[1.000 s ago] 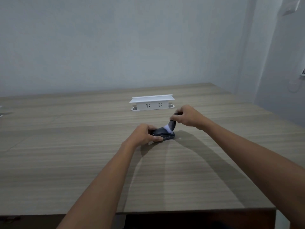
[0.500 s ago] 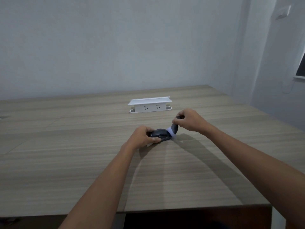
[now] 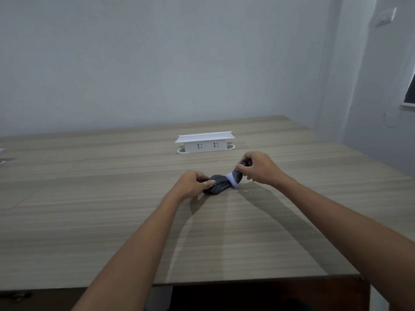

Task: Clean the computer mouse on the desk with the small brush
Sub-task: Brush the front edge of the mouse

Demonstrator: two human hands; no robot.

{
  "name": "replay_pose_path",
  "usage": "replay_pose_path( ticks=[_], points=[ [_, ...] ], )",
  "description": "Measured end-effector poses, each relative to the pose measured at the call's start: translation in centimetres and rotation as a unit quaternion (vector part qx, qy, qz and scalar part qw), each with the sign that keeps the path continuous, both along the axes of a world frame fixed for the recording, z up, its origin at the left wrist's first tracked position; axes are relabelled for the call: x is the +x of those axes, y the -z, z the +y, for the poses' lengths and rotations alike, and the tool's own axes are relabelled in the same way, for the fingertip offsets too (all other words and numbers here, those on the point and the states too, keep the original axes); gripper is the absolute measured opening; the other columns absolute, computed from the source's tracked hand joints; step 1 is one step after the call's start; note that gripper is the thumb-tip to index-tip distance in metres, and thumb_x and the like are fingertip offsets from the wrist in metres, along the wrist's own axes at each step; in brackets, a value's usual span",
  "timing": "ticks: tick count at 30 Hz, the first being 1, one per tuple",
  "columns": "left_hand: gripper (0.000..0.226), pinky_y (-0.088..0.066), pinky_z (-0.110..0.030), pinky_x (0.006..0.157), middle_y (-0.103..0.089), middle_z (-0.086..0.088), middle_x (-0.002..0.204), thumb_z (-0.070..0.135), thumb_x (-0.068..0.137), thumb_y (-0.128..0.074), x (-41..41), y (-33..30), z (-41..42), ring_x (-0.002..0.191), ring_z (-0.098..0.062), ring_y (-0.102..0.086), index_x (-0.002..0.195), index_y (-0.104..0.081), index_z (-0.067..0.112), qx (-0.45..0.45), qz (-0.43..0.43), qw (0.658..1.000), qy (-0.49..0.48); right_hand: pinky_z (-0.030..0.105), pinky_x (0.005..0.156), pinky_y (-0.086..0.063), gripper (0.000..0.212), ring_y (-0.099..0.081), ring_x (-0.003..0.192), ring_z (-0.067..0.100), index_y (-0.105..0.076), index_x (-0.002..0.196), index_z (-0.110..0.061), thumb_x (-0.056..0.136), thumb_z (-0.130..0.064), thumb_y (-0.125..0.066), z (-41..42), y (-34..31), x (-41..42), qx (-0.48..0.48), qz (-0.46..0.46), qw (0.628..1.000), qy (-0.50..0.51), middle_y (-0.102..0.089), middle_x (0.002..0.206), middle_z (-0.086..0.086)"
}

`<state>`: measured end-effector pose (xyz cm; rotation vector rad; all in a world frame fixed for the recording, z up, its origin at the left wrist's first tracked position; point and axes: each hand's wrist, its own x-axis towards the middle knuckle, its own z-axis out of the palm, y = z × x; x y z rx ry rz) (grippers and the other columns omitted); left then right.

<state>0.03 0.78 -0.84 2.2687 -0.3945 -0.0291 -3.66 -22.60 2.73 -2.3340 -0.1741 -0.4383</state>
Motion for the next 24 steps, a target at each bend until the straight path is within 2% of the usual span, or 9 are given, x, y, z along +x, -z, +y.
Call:
replay_pose_path(
  ticks=[3, 7, 12, 14, 16, 19, 24],
  points=[
    [0.028, -0.052, -0.029, 0.089, -0.077, -0.002, 0.103, 0.030, 0.092, -0.068, 0.1, 0.0, -0.3, 0.099, -0.018, -0.071, 0.113, -0.076, 0.013, 0.002, -0.004, 1.000, 0.001, 0.022, 0.044, -0.047, 0.017, -0.063, 0.052, 0.016, -0.063, 0.085, -0.001, 0.083, -0.016, -0.070, 0.4, 0.1, -0.9, 0.041, 0.017, 0.999, -0.012, -0.069, 0.068, 0.005],
    [0.030, -0.054, -0.034, 0.095, -0.076, -0.003, 0.108, 0.028, 0.095, -0.065, 0.6, 0.2, -0.6, 0.102, -0.019, -0.071, 0.119, -0.073, 0.014, 0.006, -0.007, 1.000, 0.021, 0.026, 0.046, -0.049, 0.020, -0.063, 0.049, 0.013, -0.061, 0.086, 0.000, 0.084, -0.017, -0.072, 0.9, 0.6, -1.8, 0.078, 0.058, 0.994, -0.041, -0.072, 0.069, 0.012],
    [0.031, -0.051, -0.029, 0.093, -0.075, 0.001, 0.110, 0.031, 0.096, -0.062, 0.8, 0.3, -0.8, 0.103, -0.016, -0.069, 0.121, -0.071, 0.015, -0.005, -0.015, 1.000, 0.024, 0.024, 0.043, -0.048, 0.018, -0.063, 0.049, 0.013, -0.062, 0.085, -0.001, 0.083, -0.016, -0.072, 0.1, 1.0, -1.4, 0.075, 0.063, 0.995, 0.009, -0.073, 0.070, 0.014],
    [0.031, -0.053, -0.032, 0.093, -0.076, 0.001, 0.108, 0.034, 0.095, -0.064, 1.1, 0.5, -0.8, 0.103, -0.018, -0.070, 0.120, -0.072, 0.016, -0.009, -0.009, 1.000, 0.014, 0.025, 0.044, -0.049, 0.016, -0.062, 0.050, 0.015, -0.062, 0.079, -0.005, 0.083, -0.016, -0.072, 0.3, 0.9, -1.6, 0.093, 0.064, 0.994, 0.013, -0.072, 0.068, 0.012],
    [0.030, -0.055, -0.036, 0.093, -0.077, 0.001, 0.105, 0.034, 0.093, -0.065, 1.3, 0.6, -0.9, 0.101, -0.019, -0.071, 0.116, -0.074, 0.017, -0.015, -0.006, 1.000, 0.012, 0.026, 0.047, -0.050, 0.017, -0.062, 0.051, 0.015, -0.064, 0.070, -0.009, 0.084, -0.015, -0.071, 0.7, 0.6, -2.0, 0.111, 0.100, 0.988, -0.028, -0.070, 0.065, 0.010],
    [0.027, -0.053, -0.032, 0.091, -0.077, 0.002, 0.103, 0.033, 0.093, -0.067, 1.4, 0.5, -1.0, 0.098, -0.016, -0.071, 0.112, -0.076, 0.017, -0.016, -0.003, 1.000, 0.012, 0.023, 0.048, -0.050, 0.024, -0.062, 0.052, 0.014, -0.070, 0.064, -0.011, 0.088, -0.011, -0.068, 1.0, 0.3, -2.1, 0.093, 0.161, 0.980, -0.073, -0.069, 0.063, 0.010],
    [0.028, -0.051, -0.032, 0.091, -0.076, -0.003, 0.105, 0.030, 0.092, -0.068, 1.3, 0.2, -1.1, 0.095, -0.017, -0.069, 0.114, -0.074, 0.013, -0.006, -0.007, 1.000, -0.001, 0.022, 0.045, -0.051, 0.024, -0.062, 0.051, 0.016, -0.074, 0.062, -0.006, 0.083, -0.009, -0.064, 1.0, 0.6, -1.2, 0.080, 0.109, 0.991, 0.007, -0.071, 0.064, 0.017]
  ],
)
